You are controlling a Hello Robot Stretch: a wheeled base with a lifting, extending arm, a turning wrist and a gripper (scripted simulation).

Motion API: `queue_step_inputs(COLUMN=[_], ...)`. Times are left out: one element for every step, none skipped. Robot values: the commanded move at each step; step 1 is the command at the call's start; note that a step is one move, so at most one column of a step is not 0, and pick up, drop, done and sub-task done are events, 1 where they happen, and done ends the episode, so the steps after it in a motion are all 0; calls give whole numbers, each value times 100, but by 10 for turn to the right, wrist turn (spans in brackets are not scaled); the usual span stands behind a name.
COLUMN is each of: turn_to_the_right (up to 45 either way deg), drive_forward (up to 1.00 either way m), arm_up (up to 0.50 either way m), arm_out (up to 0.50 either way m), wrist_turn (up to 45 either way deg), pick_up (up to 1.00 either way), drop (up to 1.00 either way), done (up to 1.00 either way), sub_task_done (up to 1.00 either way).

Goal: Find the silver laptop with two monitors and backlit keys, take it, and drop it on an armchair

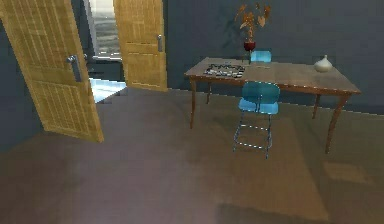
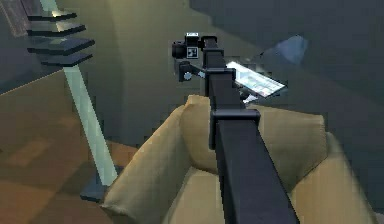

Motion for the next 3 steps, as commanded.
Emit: queue_step_inputs(turn_to_the_right=[0,0,0], drive_forward=[0,0,0], arm_up=[0,0,0], arm_out=[0,-10,0], wrist_turn=[0,0,0], pick_up=[0,0,0], drop=[100,0,0], done=[0,0,100], sub_task_done=[0,0,0])
